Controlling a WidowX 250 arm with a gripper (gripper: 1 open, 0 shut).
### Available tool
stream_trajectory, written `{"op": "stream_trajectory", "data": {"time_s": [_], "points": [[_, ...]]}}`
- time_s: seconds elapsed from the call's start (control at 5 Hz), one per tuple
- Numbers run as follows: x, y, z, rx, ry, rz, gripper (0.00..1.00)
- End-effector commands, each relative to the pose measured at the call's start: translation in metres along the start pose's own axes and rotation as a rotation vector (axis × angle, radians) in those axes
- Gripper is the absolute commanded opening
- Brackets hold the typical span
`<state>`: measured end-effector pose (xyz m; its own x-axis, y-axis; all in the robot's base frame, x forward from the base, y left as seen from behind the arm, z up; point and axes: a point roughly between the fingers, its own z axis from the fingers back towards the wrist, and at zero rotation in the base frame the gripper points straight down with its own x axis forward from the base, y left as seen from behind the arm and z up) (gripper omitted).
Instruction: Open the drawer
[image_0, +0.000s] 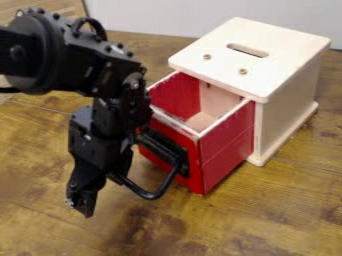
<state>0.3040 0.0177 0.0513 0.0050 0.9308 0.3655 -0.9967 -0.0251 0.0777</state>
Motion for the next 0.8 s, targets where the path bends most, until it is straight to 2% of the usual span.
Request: {"op": "stream_trajectory", "data": {"time_s": [0.0,0.6], "points": [[0.037,-0.009,0.002,-0.013,-0.026,0.107,1.0],[0.042,-0.02,0.008,-0.032,-0.025,0.114,1.0]]}}
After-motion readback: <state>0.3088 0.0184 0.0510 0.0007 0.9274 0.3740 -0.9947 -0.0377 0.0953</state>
